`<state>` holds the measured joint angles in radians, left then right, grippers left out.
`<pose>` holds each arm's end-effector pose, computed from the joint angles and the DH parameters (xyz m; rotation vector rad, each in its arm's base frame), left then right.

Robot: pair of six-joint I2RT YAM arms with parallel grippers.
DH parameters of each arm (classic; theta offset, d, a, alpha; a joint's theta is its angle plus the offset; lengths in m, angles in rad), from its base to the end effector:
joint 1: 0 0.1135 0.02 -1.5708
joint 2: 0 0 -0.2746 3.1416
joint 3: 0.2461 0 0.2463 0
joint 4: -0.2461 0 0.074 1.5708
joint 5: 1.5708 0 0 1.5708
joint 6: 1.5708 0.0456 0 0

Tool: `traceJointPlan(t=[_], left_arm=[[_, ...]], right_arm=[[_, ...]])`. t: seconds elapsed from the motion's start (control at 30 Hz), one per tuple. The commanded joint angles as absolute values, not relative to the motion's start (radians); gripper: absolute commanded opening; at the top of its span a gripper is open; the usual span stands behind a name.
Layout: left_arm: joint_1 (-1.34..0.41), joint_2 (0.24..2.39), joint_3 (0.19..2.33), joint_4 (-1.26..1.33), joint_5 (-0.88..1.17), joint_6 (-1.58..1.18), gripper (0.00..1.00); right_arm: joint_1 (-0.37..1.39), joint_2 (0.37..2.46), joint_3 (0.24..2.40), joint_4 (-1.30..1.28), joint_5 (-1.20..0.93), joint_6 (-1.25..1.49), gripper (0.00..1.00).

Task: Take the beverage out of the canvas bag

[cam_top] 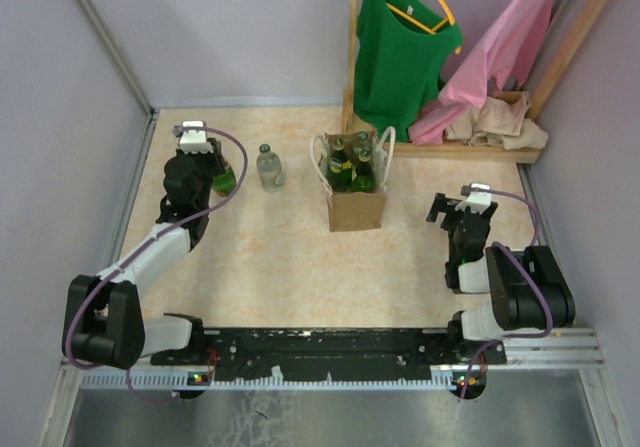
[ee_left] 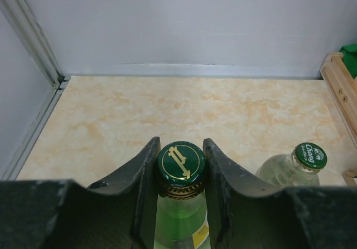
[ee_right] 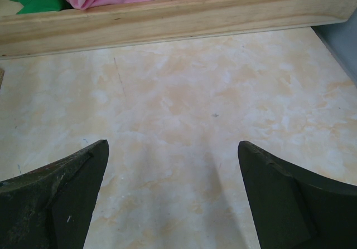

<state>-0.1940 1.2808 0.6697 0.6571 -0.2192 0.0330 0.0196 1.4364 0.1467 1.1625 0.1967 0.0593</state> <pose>0.2864 -0.0462 0.2942 -0.0018 1.5260 0.0386 0.2250 -0.0045 0.1577 0.1803 1.6871 -0.1080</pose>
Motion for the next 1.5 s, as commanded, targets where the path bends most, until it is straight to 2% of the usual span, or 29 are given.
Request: traceJointPlan(t=[0.0, 0.3, 1.07, 1.17, 1.3, 1.47], left_arm=[[-0.17, 1.309, 0.661, 1.035, -0.19, 0.006, 0.0], [-0.143, 1.44, 0.614, 1.271, -0.115, -0.023, 0.0], [-0.14, 1.633, 0.741, 1.235, -0.066, 0.078, 0.0], [-0.14, 1.645, 0.765, 1.183, -0.072, 0.079, 0.07], [-0.14, 1.649, 0.77, 1.158, -0.095, 0.071, 0.34], [-0.14, 1.646, 0.771, 1.131, -0.112, 0.066, 0.49]], right_arm=[[0.028, 1.442, 0.181, 1.217, 0.203, 0.044, 0.99], [0.029, 1.442, 0.181, 1.217, 0.203, 0.044, 0.99], [0.028, 1.442, 0.18, 1.216, 0.204, 0.044, 0.99], [0.029, 1.442, 0.181, 1.218, 0.203, 0.043, 0.99], [0.029, 1.442, 0.181, 1.216, 0.202, 0.042, 0.99], [0.028, 1.442, 0.18, 1.218, 0.203, 0.043, 0.99]])
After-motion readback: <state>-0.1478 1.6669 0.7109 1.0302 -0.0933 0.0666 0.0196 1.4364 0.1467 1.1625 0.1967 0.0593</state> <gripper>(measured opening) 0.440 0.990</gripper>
